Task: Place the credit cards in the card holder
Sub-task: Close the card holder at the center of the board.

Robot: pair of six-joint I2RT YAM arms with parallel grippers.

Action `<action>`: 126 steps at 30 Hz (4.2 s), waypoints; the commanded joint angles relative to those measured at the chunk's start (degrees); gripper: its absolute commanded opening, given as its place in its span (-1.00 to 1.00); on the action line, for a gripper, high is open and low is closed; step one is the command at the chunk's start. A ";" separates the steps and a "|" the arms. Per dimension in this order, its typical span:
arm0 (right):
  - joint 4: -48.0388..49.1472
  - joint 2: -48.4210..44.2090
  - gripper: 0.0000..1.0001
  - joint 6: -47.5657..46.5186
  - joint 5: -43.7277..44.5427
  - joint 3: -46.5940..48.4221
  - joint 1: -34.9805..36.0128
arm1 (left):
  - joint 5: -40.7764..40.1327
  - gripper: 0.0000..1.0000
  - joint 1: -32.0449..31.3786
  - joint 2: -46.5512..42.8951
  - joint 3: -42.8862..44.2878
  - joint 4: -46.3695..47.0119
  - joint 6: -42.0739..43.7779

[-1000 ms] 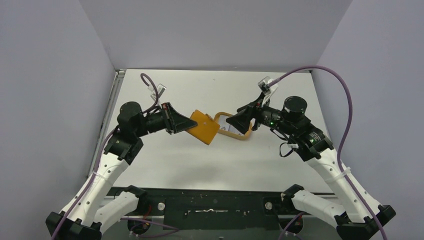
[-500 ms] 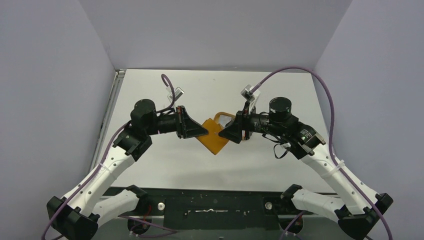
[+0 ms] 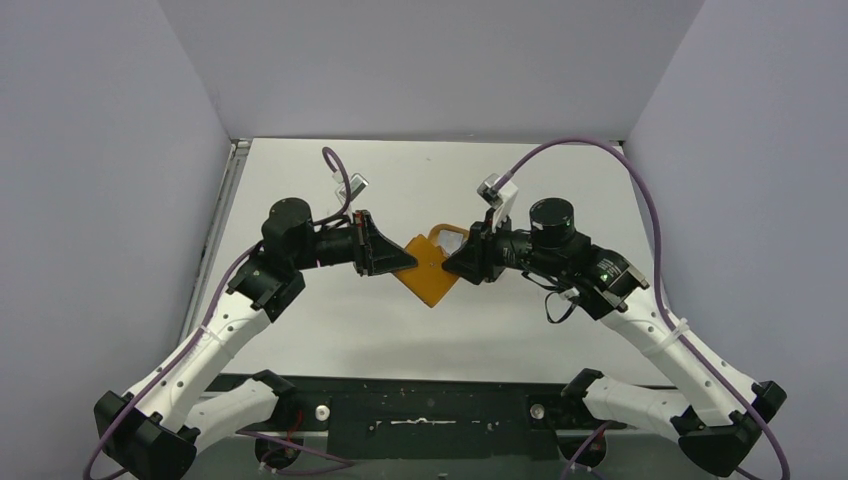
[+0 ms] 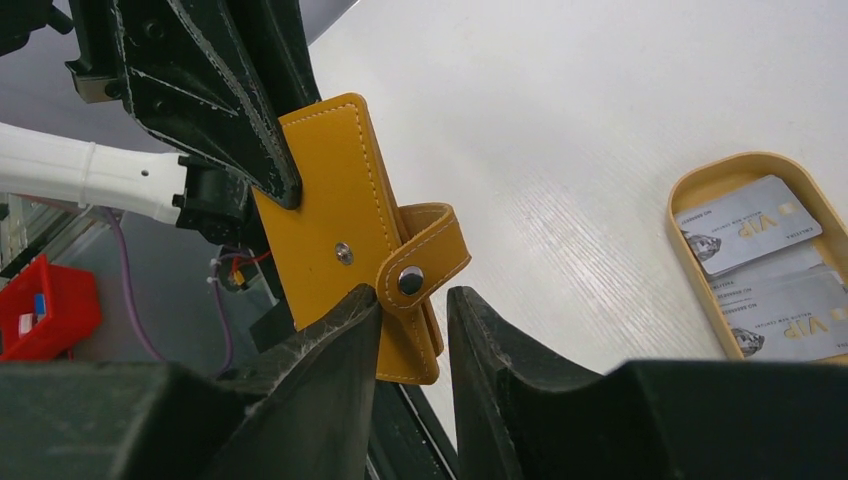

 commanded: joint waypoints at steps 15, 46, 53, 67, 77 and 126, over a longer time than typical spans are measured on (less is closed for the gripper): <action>5.88 -1.85 -0.34 2.45 4.04 -0.49 0.18 | 0.94 -1.00 -0.13 -1.36 1.02 4.08 -0.11; 3.57 1.53 -1.00 4.89 -6.11 2.47 -1.97 | -7.71 -1.00 -0.97 3.69 10.72 -15.08 5.71; 3.91 1.91 -0.66 4.85 -6.59 2.78 -3.33 | -7.80 -1.00 -1.10 3.36 10.33 -16.72 7.09; 0.78 1.38 -0.18 4.39 -5.49 2.17 -6.26 | -6.75 -1.00 -1.01 1.66 9.83 -16.87 7.72; 1.95 2.96 -0.06 4.97 -8.00 2.05 -5.97 | -6.39 -1.00 -1.01 2.07 9.75 -16.04 6.96; -4.80 7.41 -1.00 3.47 -12.65 9.74 -5.31 | -6.82 -1.00 -1.17 4.90 11.17 -18.25 8.44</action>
